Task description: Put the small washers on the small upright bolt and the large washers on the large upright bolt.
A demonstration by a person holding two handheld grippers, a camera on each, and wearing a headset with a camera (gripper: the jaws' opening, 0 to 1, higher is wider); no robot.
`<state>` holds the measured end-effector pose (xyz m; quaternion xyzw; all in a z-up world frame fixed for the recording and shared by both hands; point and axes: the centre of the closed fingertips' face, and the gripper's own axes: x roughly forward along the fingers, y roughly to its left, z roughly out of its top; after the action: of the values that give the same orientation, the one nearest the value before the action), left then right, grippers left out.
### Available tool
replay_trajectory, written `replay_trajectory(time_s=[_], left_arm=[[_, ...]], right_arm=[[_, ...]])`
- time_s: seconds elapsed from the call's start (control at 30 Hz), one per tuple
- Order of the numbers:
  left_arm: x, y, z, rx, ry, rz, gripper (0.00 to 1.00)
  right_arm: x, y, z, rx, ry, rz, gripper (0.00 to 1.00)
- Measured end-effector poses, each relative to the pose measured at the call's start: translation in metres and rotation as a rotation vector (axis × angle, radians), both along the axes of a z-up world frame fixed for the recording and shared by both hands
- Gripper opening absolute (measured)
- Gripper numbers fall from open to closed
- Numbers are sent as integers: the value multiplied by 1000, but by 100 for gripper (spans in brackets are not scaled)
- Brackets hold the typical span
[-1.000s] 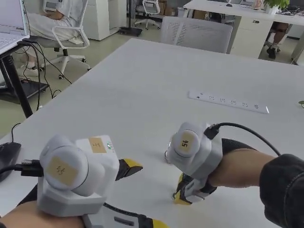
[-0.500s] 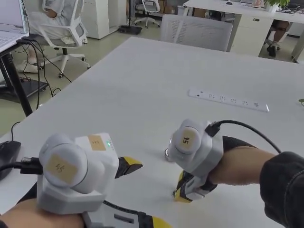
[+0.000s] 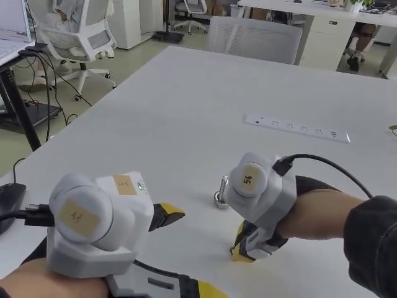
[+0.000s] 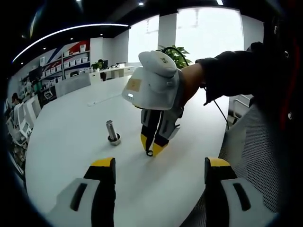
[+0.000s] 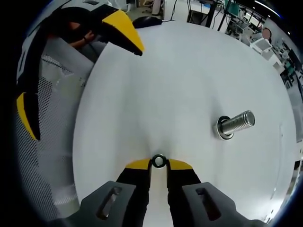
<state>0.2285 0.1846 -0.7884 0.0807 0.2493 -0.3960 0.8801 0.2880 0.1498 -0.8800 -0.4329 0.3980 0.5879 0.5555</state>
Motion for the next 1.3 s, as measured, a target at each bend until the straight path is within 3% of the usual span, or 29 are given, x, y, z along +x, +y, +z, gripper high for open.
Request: replay_trajectory(time_s=[0.63, 1.3], left_arm=[[-1, 0, -1, 4, 3, -3, 76], [-2, -1, -1, 3, 3, -10, 76]], right_arm=[[0, -7, 0, 4, 8, -22, 14], [6, -36, 6, -22, 8, -73, 14]])
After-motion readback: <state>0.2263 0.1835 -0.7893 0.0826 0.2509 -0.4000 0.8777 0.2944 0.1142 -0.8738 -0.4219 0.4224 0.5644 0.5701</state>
